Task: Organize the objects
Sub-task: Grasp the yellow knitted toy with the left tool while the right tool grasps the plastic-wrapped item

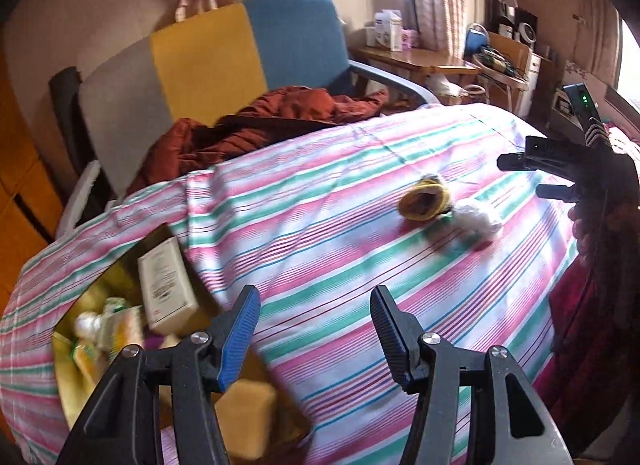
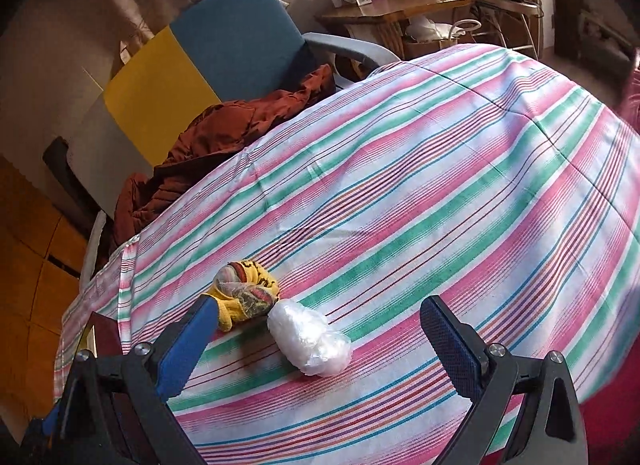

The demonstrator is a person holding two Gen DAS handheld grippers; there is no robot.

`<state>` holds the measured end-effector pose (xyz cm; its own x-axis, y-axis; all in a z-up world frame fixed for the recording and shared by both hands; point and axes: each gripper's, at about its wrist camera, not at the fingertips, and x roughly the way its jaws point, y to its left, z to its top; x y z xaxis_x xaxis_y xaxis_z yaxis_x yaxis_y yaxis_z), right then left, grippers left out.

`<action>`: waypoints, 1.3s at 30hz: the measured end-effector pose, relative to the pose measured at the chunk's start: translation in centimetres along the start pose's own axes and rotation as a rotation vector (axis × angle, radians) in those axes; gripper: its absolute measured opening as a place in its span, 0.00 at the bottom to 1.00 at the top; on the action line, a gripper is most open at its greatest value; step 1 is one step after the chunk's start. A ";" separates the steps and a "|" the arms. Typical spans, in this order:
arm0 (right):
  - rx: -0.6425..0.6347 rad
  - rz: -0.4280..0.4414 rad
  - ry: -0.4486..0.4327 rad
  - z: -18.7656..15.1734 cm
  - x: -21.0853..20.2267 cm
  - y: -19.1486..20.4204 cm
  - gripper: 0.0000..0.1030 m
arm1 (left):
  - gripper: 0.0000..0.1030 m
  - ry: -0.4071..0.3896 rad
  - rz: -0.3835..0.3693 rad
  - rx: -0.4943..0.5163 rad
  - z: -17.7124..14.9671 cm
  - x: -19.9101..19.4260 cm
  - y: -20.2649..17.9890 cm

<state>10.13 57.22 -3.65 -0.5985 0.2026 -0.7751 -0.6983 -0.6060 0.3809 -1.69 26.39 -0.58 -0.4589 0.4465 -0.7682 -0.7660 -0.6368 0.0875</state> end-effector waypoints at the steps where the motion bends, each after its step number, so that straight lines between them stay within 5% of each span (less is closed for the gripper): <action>1: 0.000 -0.010 0.002 0.0 0.0 -0.1 0.98 | 0.56 0.009 -0.019 0.000 0.5 0.5 -0.4; 6: -0.092 -0.054 0.111 -0.9 2.3 1.1 0.96 | 0.56 0.068 -0.129 -0.027 2.7 3.9 -1.8; 11: -0.230 -0.093 0.189 -2.1 4.1 3.0 0.73 | 0.56 0.111 -0.290 -0.113 5.8 6.9 -2.3; 19: -0.280 -0.098 0.232 -2.4 5.3 3.3 0.72 | 0.57 0.131 -0.440 -0.127 9.9 11.6 -4.8; 27: -0.279 -0.101 0.258 -2.5 5.9 3.3 0.72 | 0.63 0.261 -0.475 -0.058 10.7 18.0 -8.8; 32: -0.297 -0.127 0.251 -2.3 6.4 3.4 0.71 | 0.52 0.318 -0.499 -0.191 9.2 21.1 -7.1; 37: -0.387 -0.147 0.259 -2.9 7.0 4.5 0.45 | 0.42 0.302 -0.480 -0.225 7.6 19.8 -5.2; 39: -0.415 -0.163 0.254 -3.2 7.1 4.7 0.43 | 0.41 0.293 -0.458 -0.233 6.8 18.7 -4.5</action>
<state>3.78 53.35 -8.97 -0.3446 0.1573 -0.9255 -0.5290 -0.8469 0.0530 -9.86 41.90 -11.04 0.0641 0.5379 -0.8406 -0.7223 -0.5562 -0.4110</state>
